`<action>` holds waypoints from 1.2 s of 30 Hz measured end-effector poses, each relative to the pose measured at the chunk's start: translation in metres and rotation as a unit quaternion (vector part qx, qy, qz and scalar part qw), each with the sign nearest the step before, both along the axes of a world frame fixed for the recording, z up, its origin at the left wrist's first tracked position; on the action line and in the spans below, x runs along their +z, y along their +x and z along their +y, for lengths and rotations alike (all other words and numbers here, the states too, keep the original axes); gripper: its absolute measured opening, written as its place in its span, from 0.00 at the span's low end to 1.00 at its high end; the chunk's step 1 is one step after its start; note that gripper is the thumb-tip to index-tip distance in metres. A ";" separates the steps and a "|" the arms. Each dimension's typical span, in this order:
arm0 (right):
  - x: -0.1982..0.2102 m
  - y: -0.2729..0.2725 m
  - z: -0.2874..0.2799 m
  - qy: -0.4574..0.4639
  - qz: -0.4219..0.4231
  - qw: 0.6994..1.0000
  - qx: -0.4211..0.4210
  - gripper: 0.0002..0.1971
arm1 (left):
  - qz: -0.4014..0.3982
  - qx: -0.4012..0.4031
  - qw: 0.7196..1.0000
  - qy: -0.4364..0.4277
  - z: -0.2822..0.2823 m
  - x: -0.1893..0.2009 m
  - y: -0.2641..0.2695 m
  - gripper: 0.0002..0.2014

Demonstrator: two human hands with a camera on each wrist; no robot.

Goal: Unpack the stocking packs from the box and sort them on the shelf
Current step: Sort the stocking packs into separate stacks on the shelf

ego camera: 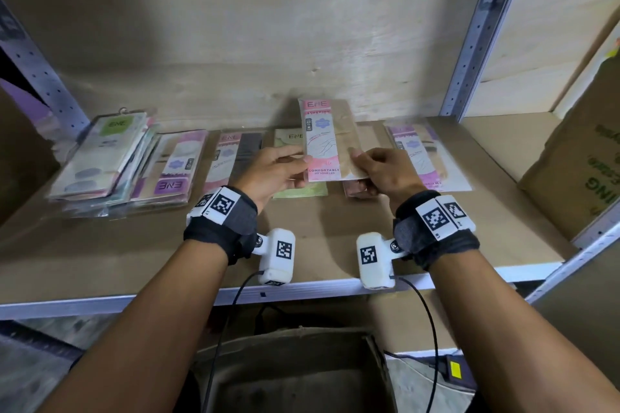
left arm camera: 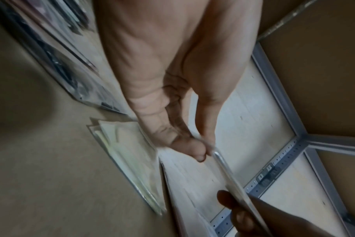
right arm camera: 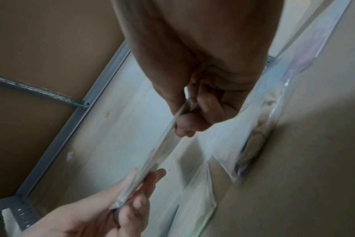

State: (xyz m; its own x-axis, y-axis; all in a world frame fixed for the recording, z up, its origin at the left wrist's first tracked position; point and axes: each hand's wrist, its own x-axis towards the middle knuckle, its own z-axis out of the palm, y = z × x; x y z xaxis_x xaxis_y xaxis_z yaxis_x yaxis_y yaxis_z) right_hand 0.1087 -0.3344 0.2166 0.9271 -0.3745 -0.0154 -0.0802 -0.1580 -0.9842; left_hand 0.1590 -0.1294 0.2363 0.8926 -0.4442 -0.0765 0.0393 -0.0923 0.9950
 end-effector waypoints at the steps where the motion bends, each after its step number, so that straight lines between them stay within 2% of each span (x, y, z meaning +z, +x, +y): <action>1: 0.002 0.001 -0.004 -0.033 0.010 0.999 -0.017 0.18 | -0.005 -0.002 1.000 0.007 -0.005 0.000 0.001 0.19; 3: 0.005 0.004 -0.014 -0.079 0.028 0.995 -0.046 0.16 | -0.014 -0.001 1.000 0.026 -0.016 -0.002 0.005 0.21; 6: 0.008 0.007 -0.027 -0.102 0.054 0.991 -0.061 0.11 | -0.036 -0.001 0.998 0.056 -0.033 -0.005 0.009 0.17; 8: 0.011 0.009 -0.037 -0.134 0.071 0.986 -0.069 0.13 | -0.043 0.009 0.996 0.076 -0.045 -0.005 0.012 0.16; 11: 0.013 0.008 -0.047 -0.186 0.096 0.974 -0.083 0.18 | -0.029 0.025 0.994 0.103 -0.062 -0.005 0.016 0.20; 18: 0.019 0.006 -0.048 -0.240 0.159 0.956 -0.064 0.18 | -0.006 0.026 0.984 0.177 -0.083 -0.002 0.017 0.17; 26: 0.022 0.006 -0.046 -0.250 0.196 0.948 -0.030 0.24 | 0.015 0.008 0.969 0.248 -0.094 0.005 0.012 0.26; 36: 0.023 0.004 -0.043 -0.243 0.193 0.950 -0.015 0.26 | 0.009 0.004 0.960 0.281 -0.099 0.007 0.011 0.27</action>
State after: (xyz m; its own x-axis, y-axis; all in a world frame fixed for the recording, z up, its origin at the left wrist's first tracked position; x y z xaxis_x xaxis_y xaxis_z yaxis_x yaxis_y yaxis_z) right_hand 0.1125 -0.3773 0.2396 0.8766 -0.4498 -0.1709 -0.4320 -0.5791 -0.6914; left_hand 0.1705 -0.2281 0.2435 0.8920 -0.3221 -0.3173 0.0584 -0.6139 0.7872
